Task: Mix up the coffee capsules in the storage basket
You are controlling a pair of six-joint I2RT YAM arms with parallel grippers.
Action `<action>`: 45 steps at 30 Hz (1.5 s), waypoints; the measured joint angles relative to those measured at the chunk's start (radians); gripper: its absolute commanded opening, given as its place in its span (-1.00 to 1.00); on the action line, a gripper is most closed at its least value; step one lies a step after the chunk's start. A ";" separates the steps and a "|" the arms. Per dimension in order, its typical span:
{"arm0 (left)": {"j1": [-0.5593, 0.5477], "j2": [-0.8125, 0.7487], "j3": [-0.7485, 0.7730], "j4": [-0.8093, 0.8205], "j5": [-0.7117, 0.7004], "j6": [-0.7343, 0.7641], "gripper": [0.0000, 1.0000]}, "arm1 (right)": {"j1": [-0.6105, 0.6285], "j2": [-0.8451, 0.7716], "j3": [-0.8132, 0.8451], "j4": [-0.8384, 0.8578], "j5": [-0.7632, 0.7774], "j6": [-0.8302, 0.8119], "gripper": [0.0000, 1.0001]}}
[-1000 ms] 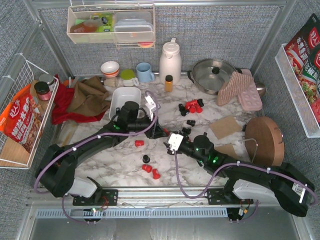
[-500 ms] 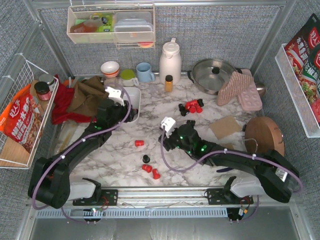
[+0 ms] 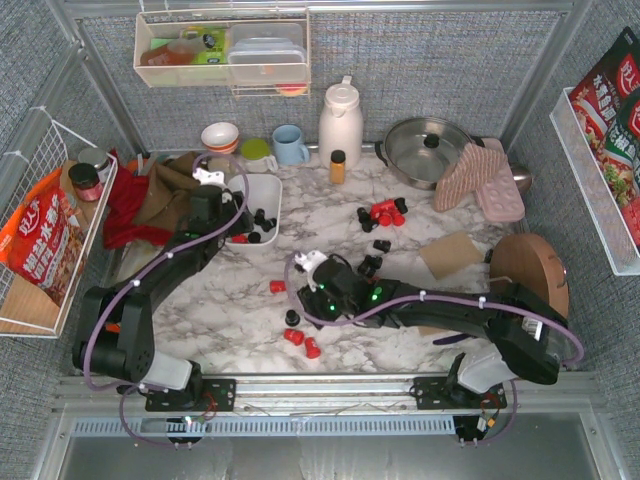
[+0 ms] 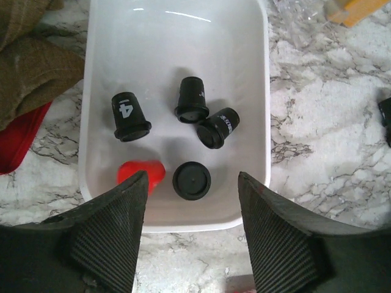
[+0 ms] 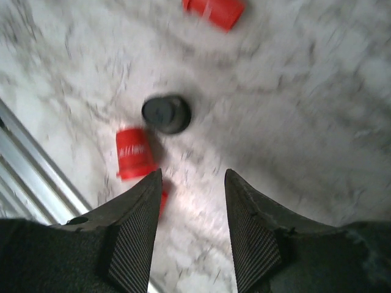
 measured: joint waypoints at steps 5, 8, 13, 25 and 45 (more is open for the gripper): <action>0.005 0.016 0.023 -0.044 0.018 -0.011 0.56 | 0.088 -0.008 -0.042 -0.090 0.043 0.063 0.02; 0.007 0.011 0.030 -0.069 0.020 -0.021 0.63 | 0.131 0.008 -0.045 -0.107 0.072 0.095 0.03; 0.006 -0.042 0.028 -0.079 0.024 -0.035 0.88 | 0.182 0.057 -0.023 -0.121 0.113 0.133 0.04; 0.006 -0.144 -0.002 -0.069 0.077 -0.062 0.98 | 0.211 0.151 0.039 -0.146 0.151 0.158 0.05; 0.006 -0.209 -0.022 -0.064 0.084 -0.081 0.98 | 0.230 0.183 0.039 -0.173 0.185 0.171 -0.22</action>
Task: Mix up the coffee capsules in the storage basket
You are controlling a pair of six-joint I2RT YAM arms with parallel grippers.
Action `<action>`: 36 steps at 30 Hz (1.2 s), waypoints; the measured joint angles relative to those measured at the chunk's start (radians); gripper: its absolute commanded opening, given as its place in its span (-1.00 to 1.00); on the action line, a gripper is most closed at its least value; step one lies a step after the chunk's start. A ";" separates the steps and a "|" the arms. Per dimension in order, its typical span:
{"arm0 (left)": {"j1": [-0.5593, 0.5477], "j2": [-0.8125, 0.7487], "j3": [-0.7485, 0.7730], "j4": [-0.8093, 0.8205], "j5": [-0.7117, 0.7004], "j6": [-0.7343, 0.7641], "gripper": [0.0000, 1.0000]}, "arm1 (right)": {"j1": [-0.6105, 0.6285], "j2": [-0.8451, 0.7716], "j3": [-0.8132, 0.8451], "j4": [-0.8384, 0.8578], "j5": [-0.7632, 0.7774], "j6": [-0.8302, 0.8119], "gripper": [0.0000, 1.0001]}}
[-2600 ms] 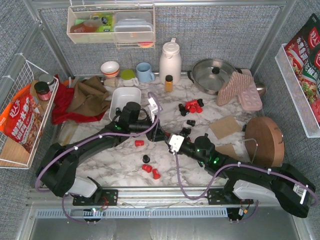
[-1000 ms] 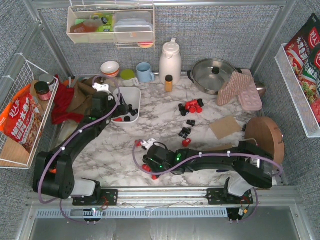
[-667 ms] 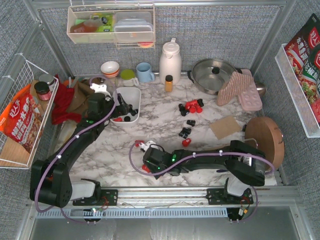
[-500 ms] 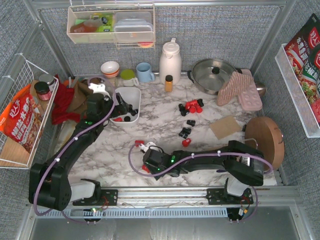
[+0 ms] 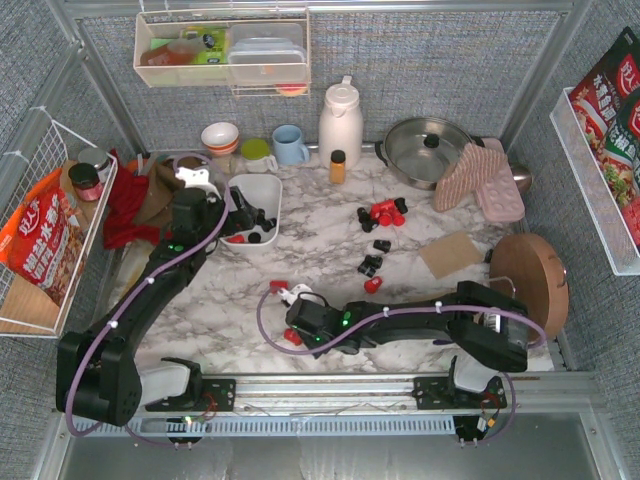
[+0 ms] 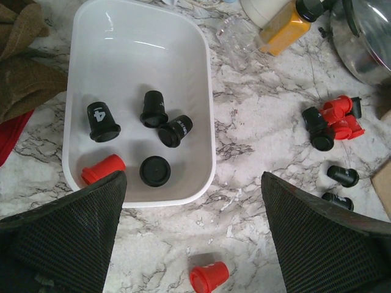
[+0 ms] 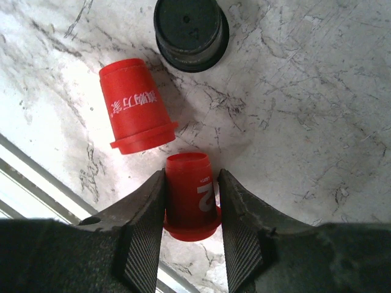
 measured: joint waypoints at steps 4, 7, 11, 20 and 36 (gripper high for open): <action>0.000 -0.003 -0.006 0.006 0.019 -0.005 0.98 | 0.000 -0.029 -0.027 0.010 -0.023 -0.043 -0.22; 0.000 -0.004 -0.018 0.035 0.055 -0.010 0.98 | -0.002 -0.086 -0.071 0.045 -0.039 -0.122 -0.22; -0.001 0.012 -0.018 0.074 0.149 -0.024 0.98 | -0.016 -0.223 -0.185 0.187 -0.047 -0.325 -0.22; -0.028 0.068 0.000 0.111 0.354 -0.037 0.99 | -0.212 -0.459 -0.338 0.569 -0.181 -0.706 -0.22; -0.230 0.150 0.033 0.124 0.495 0.064 0.42 | -0.322 -0.486 -0.538 0.980 -0.301 -0.913 -0.22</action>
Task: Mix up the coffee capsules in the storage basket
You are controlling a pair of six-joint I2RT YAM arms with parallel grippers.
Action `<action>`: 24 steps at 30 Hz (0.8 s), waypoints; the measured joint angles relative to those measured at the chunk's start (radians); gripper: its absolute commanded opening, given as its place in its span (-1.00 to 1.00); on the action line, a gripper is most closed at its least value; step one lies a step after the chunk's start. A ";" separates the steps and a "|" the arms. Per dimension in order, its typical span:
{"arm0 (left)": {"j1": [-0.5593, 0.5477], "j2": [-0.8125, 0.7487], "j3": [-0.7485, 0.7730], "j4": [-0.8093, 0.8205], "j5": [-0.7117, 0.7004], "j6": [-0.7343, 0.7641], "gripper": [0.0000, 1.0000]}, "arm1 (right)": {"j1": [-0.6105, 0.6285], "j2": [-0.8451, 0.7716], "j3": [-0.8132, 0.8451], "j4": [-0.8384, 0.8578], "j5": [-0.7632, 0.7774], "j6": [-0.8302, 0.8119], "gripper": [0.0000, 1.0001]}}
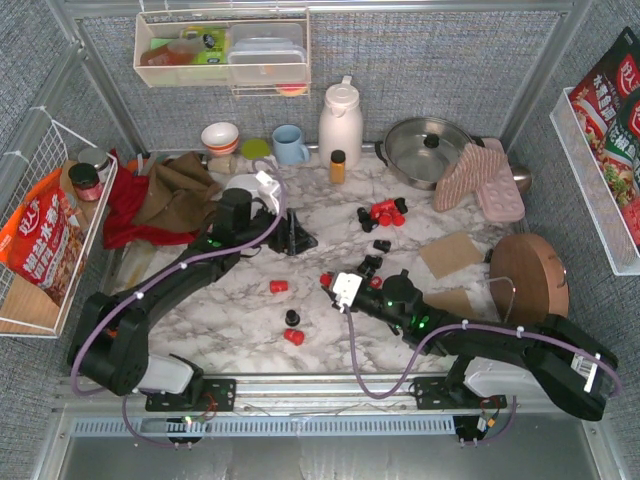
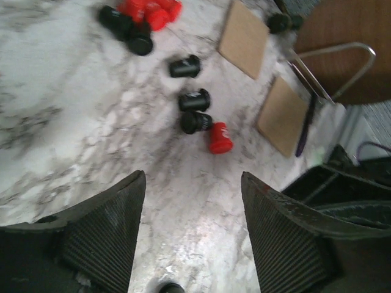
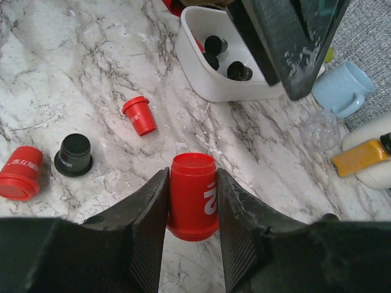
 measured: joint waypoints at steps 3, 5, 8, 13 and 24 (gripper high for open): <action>-0.031 0.042 0.033 -0.015 0.075 0.014 0.39 | -0.007 -0.001 -0.006 0.011 0.019 -0.011 -0.22; -0.053 0.059 0.044 -0.029 0.122 0.023 0.35 | -0.014 -0.008 -0.006 0.011 0.032 -0.019 -0.22; -0.079 0.063 0.044 -0.039 0.180 0.032 0.25 | -0.026 -0.024 -0.013 0.015 0.058 -0.025 -0.22; -0.104 0.063 0.045 -0.050 0.232 0.059 0.18 | -0.041 -0.056 -0.025 0.015 0.093 -0.034 -0.22; -0.129 0.074 0.059 -0.070 0.249 0.069 0.28 | -0.050 -0.071 -0.031 0.015 0.072 -0.035 -0.22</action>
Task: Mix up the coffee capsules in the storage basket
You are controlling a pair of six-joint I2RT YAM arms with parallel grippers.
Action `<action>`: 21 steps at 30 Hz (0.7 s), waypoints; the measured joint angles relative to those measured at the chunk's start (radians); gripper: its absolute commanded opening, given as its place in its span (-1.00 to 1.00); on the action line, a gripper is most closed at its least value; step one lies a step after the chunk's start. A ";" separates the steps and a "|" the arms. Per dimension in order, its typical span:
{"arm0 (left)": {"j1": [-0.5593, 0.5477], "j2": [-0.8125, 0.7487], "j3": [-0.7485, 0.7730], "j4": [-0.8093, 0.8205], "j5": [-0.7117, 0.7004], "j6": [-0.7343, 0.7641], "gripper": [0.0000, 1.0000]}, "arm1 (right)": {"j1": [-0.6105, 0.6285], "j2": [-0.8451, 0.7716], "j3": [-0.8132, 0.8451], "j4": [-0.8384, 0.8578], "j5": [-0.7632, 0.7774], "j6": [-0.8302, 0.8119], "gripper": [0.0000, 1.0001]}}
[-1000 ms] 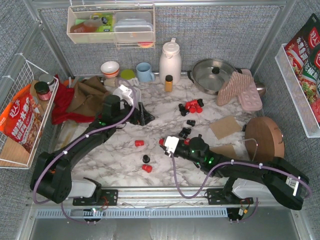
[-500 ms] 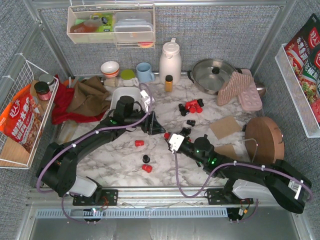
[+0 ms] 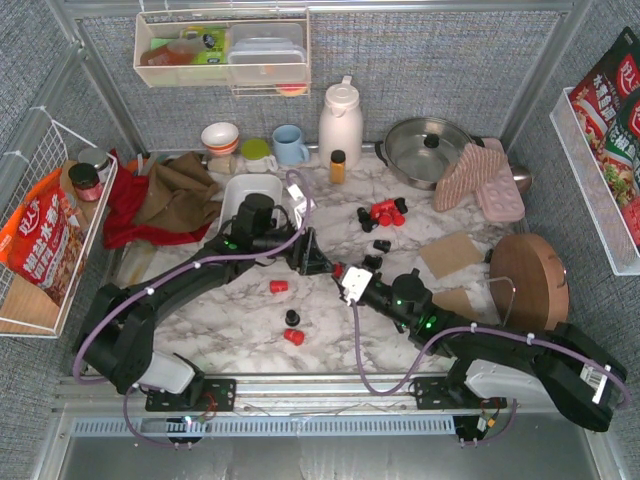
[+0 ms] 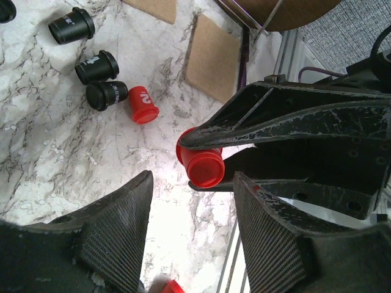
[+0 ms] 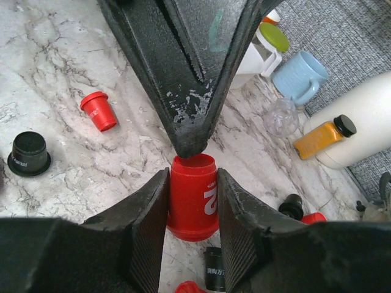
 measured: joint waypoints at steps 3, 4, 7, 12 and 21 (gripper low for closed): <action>-0.002 -0.006 -0.011 0.014 0.000 -0.016 0.29 | 0.000 0.011 0.000 0.000 -0.021 0.001 -0.22; -0.003 -0.006 -0.013 0.020 -0.001 -0.019 0.29 | 0.000 0.013 0.000 0.000 -0.026 0.001 -0.22; -0.011 -0.006 -0.013 0.023 -0.007 -0.023 0.29 | 0.000 0.018 0.000 0.000 -0.040 0.005 -0.22; -0.031 0.005 -0.010 0.019 -0.011 -0.021 0.26 | 0.000 0.018 0.002 0.000 -0.053 0.011 -0.22; -0.058 0.028 0.009 -0.023 -0.024 0.010 -0.02 | 0.000 0.012 0.002 0.000 -0.055 0.016 -0.22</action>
